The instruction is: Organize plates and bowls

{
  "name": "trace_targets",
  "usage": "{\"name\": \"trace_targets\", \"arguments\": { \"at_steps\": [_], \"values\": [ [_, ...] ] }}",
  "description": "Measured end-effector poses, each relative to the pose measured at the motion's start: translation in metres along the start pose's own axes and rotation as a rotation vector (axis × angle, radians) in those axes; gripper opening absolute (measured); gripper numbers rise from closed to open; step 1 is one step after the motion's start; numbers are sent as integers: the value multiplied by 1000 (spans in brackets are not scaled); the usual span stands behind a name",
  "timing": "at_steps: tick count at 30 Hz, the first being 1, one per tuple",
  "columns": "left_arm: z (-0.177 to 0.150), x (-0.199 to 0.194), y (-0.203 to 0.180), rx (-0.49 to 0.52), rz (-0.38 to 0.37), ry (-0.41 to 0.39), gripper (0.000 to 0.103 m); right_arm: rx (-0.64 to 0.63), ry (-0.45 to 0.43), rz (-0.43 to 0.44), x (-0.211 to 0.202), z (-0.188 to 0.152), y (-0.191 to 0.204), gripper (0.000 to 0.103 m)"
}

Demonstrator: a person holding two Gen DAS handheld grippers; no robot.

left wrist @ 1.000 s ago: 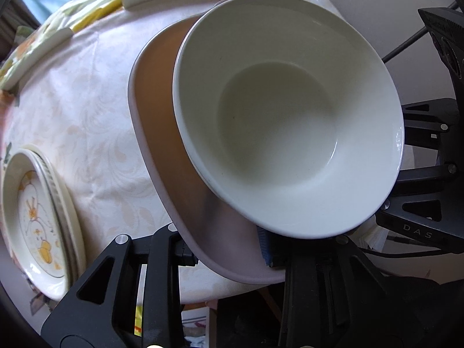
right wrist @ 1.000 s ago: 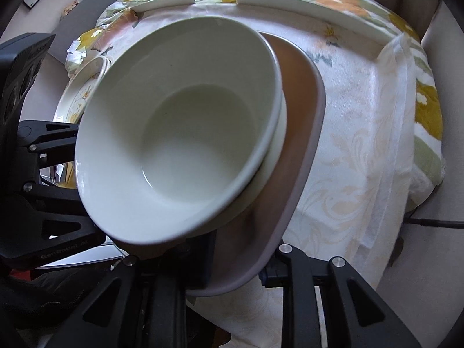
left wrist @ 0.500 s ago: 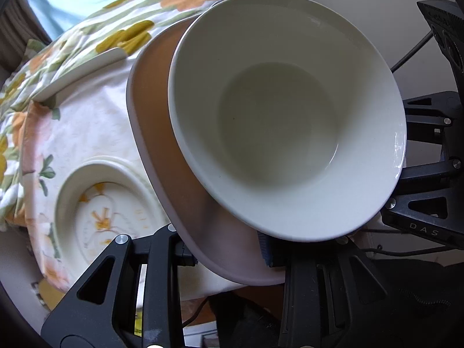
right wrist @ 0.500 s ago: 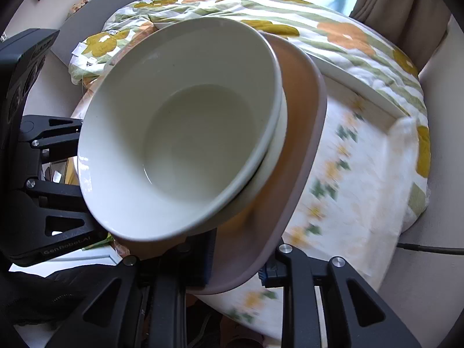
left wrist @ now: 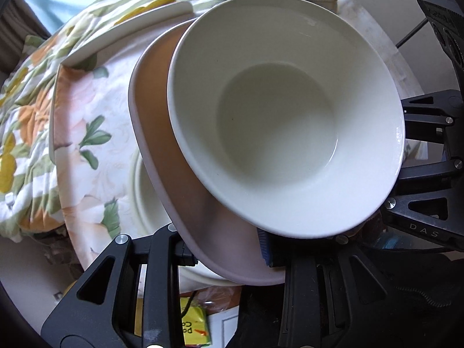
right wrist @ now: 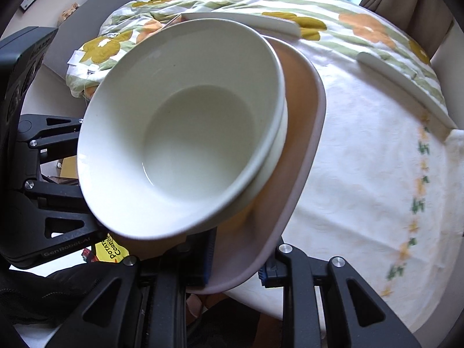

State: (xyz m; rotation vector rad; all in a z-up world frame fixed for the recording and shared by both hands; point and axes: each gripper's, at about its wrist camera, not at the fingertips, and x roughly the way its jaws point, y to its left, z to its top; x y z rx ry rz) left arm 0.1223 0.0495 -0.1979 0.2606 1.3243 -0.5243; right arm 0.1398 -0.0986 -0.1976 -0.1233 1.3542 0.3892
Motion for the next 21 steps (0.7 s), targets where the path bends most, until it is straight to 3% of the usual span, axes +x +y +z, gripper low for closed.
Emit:
{"name": "trace_targets", "arguments": {
  "at_steps": [4,12,21],
  "values": [
    [-3,15,24,3,-6,21,27,19,15,11,11,1,12,22],
    [-19,16,26,-22,-4,32,27,12,30,21,21,-2,20,22],
    [-23,34,42,-37,-9,51,27,1,42,-24,31,-2,35,22]
  ]
}}
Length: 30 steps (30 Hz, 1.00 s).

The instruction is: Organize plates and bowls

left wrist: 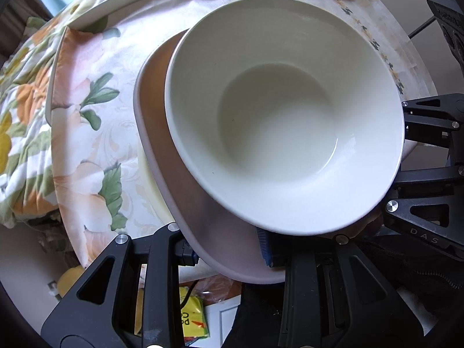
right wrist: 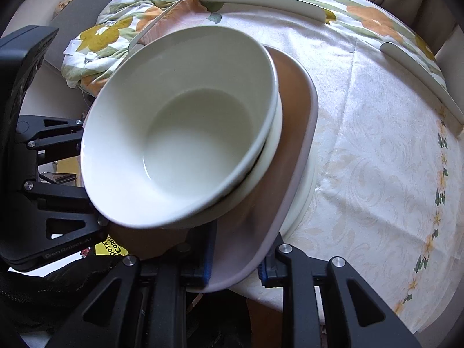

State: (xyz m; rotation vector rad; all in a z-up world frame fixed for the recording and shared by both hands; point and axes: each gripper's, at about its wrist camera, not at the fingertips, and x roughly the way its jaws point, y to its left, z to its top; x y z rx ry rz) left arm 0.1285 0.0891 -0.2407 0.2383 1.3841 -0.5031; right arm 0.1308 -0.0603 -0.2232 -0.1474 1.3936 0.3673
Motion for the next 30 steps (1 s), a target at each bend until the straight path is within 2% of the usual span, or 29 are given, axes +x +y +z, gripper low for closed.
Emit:
{"name": "trace_targets", "arguments": {
  "at_steps": [10,16,30],
  "values": [
    [0,-1,6,-8,14,5,27,25,-4,-1,3,1,2,22],
    [6,1,5,-5,17,36,27,17,26,-22,3,5,4,23],
    [19,2,8,-17,-10,85,35,71,58,9,1,9,2,28]
  ]
}}
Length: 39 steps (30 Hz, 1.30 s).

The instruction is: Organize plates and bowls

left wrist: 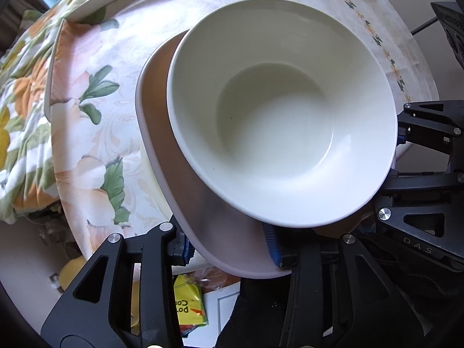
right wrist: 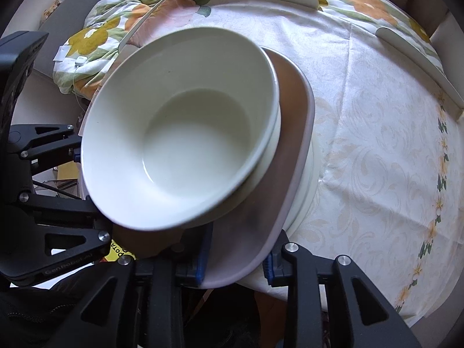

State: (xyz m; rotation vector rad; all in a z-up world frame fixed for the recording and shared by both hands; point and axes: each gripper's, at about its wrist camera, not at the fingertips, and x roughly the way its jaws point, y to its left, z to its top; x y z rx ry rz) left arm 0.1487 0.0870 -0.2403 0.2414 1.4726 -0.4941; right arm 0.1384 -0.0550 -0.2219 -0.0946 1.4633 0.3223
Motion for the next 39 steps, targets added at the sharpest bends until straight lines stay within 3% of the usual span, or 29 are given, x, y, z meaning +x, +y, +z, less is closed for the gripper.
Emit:
{"name": "trace_targets", "arguments": {
  "at_steps": [5,6,9,13,20,24,29,32,35,39],
  "values": [
    [0,-5,-1,14,-9,9,49,6,-4,-5,-9,-3,0,32],
    [0,-6,-3,21,-16,8,58,6,-6,-6,-12,-4,0,34],
    [-1,-9,-8,47,27,-4,71,7,-19,-20,-18,-7,-2,42],
    [-3,-9,-7,34,15,-3,73,22,-23,-13,-19,-10,-5,45],
    [-8,-19,-1,14,12,-12,76,44,-38,-5,-29,-16,-9,78],
    [-14,-29,-1,-2,45,-40,76,66,-78,-12,-41,-25,-12,78],
    [-39,-62,-3,-77,68,-120,76,54,-160,-22,-69,-43,-9,78],
    [-58,-88,-13,-124,114,-208,76,47,-231,-29,-89,-57,-7,80],
    [-80,-126,-31,-178,136,-339,76,51,-335,-58,-123,-80,-6,91],
    [-110,-187,-66,-211,168,-580,77,68,-528,-127,-186,-123,-5,94]
  ]
}}
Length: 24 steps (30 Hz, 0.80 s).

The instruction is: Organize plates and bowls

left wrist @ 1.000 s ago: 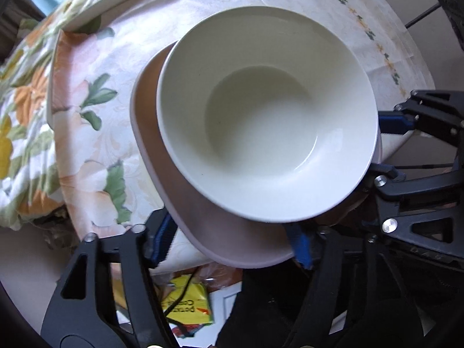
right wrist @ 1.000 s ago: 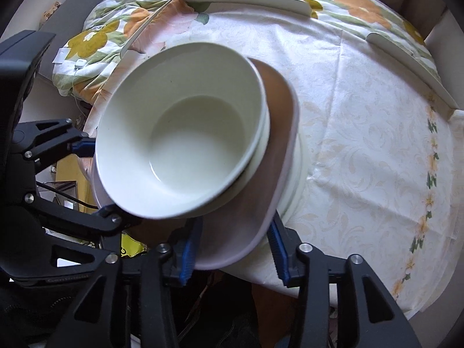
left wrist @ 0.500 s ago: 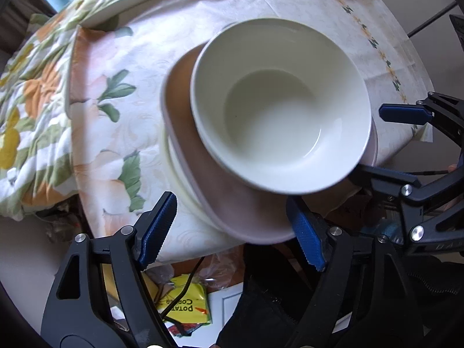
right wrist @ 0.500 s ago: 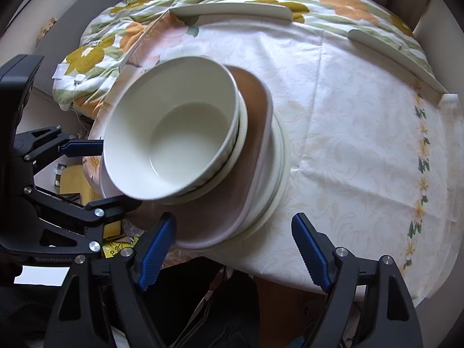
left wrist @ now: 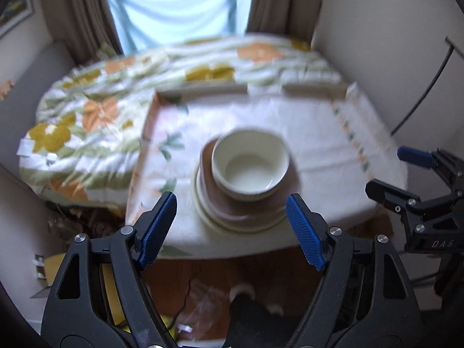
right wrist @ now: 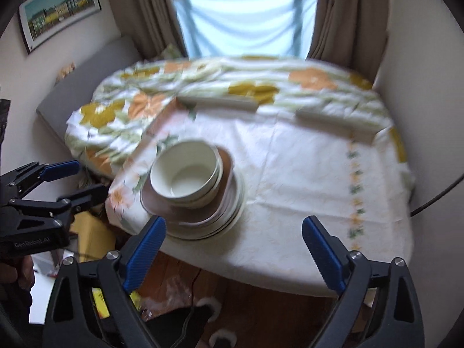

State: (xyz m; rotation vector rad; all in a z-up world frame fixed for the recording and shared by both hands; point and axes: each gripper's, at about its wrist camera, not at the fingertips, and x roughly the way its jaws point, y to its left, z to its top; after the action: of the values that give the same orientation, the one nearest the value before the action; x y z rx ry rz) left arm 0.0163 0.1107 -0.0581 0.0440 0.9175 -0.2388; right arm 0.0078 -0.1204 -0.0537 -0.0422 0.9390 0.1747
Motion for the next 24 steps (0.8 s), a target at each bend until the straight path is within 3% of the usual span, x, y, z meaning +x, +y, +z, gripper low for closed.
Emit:
{"name": "trace_targets", "arguments": {
  "at_steps": [1,3,7,12,24],
  "values": [
    [0,-19,-7,-5,9,-65,80,1,-38,-13,-15,-1,-2,94],
    [-2,-52,-19,-13,34,-179,103,7,-131,-56,-51,-5,-6,96],
    [-10,-106,-40,-6,87,-367,103,50,-274,-130,-102,-13,-16,102],
    [-19,-138,-50,-34,113,-452,103,95,-376,-218,-142,-25,-20,102],
    [-34,-157,-61,-27,96,-500,103,113,-405,-262,-161,-42,-12,102]
  ]
}}
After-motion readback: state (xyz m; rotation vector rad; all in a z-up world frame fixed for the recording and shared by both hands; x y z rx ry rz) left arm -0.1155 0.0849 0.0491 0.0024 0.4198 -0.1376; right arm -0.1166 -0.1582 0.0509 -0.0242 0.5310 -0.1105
